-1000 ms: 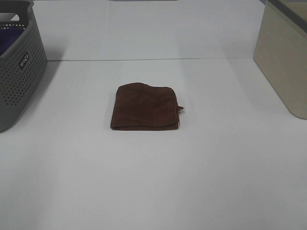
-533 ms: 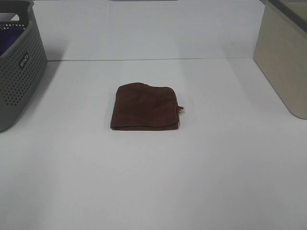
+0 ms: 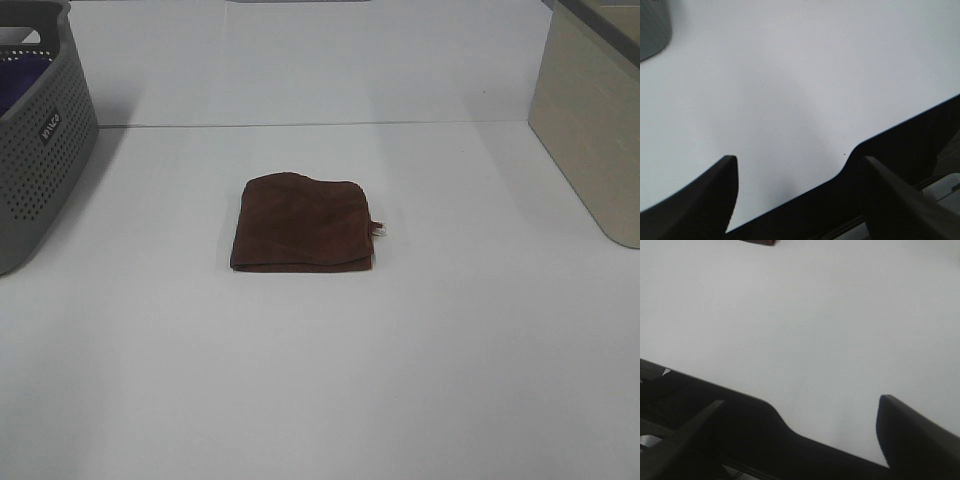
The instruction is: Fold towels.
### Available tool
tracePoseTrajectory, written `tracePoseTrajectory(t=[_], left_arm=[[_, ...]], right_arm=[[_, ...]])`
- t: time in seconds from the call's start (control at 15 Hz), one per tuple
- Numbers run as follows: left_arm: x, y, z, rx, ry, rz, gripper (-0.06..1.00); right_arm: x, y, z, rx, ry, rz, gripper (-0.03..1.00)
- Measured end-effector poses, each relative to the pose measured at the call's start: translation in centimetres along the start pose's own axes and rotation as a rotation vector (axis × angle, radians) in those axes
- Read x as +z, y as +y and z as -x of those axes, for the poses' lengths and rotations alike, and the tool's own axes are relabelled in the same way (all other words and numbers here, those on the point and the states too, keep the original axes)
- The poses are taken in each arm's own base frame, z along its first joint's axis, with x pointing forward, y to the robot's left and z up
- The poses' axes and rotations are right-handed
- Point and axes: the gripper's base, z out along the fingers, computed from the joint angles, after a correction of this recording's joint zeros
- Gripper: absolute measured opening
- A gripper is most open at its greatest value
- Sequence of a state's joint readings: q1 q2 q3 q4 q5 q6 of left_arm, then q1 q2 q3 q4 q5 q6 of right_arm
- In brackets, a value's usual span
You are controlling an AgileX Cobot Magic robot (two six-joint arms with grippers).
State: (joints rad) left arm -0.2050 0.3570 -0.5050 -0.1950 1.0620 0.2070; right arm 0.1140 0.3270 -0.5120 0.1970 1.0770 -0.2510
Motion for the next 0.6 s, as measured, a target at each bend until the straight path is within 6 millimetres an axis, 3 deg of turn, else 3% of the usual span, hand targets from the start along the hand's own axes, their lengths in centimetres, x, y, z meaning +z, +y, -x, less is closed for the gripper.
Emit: tracePoseTrajectory(t=[0.33, 0.47, 0.6], left_arm=[[-1.7, 0.1, -1.0, -0.085, -0.141, 0.135, 0.65], [-3.5, -0.8, -2.6, -0.060, -0.299, 0.178, 0.65], [-4.1, -1.2, -3.2, -0.047, -0.354, 0.187, 0.65]], right_arm=[[-1.2, 0.1, -0.9, 0.061, -0.112, -0.093, 0.76], [-2.5, 0.9, -2.3, 0.034, -0.247, -0.121, 0.76], [-3.1, 1.4, -3.1, 0.021, -0.317, -0.125, 0.76]])
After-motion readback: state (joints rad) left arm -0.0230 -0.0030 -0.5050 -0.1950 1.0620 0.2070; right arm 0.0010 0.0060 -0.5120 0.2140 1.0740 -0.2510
